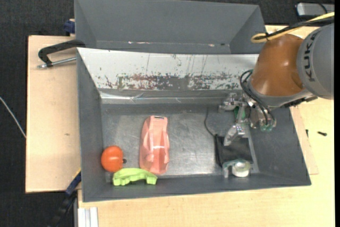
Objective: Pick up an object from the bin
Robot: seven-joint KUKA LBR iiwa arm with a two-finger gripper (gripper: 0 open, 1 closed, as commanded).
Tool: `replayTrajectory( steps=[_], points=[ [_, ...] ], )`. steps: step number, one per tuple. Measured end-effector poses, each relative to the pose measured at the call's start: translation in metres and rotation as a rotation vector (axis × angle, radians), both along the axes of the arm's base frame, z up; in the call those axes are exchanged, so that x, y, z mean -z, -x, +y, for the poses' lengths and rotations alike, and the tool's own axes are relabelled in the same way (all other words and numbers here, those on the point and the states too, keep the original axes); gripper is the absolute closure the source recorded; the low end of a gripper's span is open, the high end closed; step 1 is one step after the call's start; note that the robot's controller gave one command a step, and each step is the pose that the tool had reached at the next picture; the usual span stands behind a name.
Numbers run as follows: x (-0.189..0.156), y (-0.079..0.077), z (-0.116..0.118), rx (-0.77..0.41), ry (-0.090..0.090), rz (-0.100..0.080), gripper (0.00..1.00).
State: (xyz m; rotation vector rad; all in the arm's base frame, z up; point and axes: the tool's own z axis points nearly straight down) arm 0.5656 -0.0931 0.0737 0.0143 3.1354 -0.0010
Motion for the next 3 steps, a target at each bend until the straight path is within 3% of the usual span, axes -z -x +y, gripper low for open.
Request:
replayTrajectory(
  steps=[1, 2, 3],
  points=[
    [0.0009, 0.0336, -0.0301, -0.353, 0.002, 0.007, 1.00],
    [0.0020, 0.0328, -0.0285, -0.354, 0.001, 0.002, 0.00],
    [0.0009, 0.0335, -0.0295, -0.354, 0.002, 0.006, 1.00]
  ],
)
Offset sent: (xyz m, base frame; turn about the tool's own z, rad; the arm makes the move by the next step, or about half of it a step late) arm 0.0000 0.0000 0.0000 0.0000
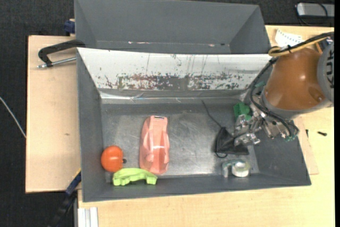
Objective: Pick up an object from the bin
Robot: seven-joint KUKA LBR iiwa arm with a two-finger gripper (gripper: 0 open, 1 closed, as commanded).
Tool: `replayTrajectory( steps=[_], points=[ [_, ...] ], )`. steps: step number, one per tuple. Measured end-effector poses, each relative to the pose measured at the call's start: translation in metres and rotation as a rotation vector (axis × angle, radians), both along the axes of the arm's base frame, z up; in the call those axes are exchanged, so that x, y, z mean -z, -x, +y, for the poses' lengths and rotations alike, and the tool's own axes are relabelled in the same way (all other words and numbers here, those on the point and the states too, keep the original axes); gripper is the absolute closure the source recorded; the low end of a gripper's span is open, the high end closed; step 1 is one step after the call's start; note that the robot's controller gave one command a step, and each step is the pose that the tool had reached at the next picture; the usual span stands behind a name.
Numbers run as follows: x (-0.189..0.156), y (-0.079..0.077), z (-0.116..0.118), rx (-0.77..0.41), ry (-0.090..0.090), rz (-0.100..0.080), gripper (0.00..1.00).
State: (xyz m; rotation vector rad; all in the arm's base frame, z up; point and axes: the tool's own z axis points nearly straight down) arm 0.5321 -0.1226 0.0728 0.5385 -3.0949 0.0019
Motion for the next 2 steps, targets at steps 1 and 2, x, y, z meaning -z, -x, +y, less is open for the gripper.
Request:
replayTrajectory(
  steps=[1, 2],
  points=[
    [0.0011, -0.0006, 0.0010, 0.000, -0.001, -0.004, 0.00],
    [0.0000, -0.0001, 0.0001, 0.000, 0.000, 0.000, 1.00]
  ],
)
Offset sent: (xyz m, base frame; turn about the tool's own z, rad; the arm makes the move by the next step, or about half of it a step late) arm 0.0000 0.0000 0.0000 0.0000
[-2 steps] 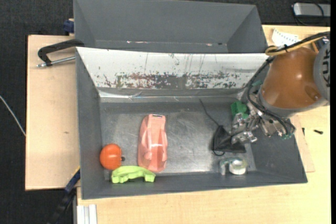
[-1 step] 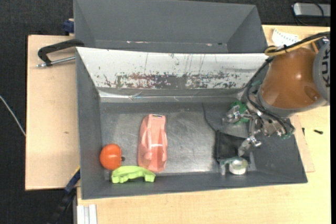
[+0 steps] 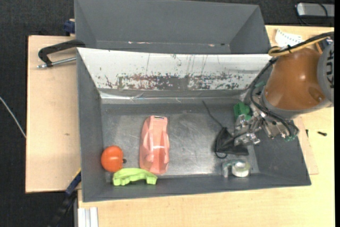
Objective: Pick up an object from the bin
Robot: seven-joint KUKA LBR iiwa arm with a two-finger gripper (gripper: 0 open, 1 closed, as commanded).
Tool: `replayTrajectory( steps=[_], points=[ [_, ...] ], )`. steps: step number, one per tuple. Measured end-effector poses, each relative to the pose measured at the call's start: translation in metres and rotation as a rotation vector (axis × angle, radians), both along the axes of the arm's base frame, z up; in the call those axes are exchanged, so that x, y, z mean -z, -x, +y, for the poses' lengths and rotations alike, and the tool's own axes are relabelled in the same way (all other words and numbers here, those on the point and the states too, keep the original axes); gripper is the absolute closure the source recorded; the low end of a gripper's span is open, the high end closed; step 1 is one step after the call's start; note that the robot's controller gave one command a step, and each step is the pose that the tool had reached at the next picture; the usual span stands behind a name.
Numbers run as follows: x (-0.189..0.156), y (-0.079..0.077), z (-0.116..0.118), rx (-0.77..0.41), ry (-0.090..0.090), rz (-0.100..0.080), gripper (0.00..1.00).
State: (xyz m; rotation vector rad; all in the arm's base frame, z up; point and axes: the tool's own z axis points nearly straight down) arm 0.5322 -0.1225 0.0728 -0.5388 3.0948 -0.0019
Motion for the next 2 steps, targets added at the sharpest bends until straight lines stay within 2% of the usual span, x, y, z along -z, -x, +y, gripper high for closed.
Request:
replayTrajectory(
  steps=[1, 2],
  points=[
    [0.000, 0.000, 0.000, 0.000, 0.000, 0.000, 1.00],
    [-0.014, 0.008, 0.007, -0.019, -0.002, 0.000, 1.00]
  ],
)
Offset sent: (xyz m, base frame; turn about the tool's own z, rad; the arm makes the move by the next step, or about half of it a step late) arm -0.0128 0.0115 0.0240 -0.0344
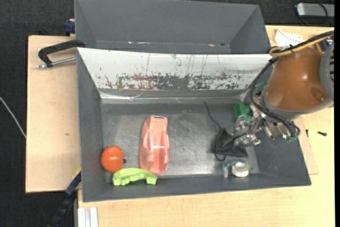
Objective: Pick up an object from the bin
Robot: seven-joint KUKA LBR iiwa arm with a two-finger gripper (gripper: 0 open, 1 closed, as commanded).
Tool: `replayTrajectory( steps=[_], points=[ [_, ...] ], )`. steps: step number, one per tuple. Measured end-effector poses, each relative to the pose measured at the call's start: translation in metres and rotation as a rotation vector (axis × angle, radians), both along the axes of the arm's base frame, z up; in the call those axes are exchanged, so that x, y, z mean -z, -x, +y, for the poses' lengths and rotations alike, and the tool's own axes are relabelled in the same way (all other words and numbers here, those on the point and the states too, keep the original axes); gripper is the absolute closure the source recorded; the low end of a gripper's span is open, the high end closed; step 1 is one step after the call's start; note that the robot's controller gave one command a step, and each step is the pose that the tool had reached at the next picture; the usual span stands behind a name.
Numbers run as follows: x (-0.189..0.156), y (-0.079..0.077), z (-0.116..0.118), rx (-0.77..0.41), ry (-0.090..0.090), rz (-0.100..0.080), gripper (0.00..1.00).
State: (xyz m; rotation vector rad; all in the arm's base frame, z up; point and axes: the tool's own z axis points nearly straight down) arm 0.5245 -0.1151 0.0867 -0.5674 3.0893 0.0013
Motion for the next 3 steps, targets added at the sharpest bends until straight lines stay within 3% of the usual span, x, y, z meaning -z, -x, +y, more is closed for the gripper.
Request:
replayTrajectory(
  steps=[1, 2, 3],
  points=[
    [-0.024, -0.008, -0.004, 0.011, 0.000, -0.005, 1.00],
    [-0.024, -0.008, -0.004, 0.012, 0.000, -0.005, 1.00],
    [0.003, -0.010, -0.002, 0.015, 0.000, -0.004, 1.00]
  ],
)
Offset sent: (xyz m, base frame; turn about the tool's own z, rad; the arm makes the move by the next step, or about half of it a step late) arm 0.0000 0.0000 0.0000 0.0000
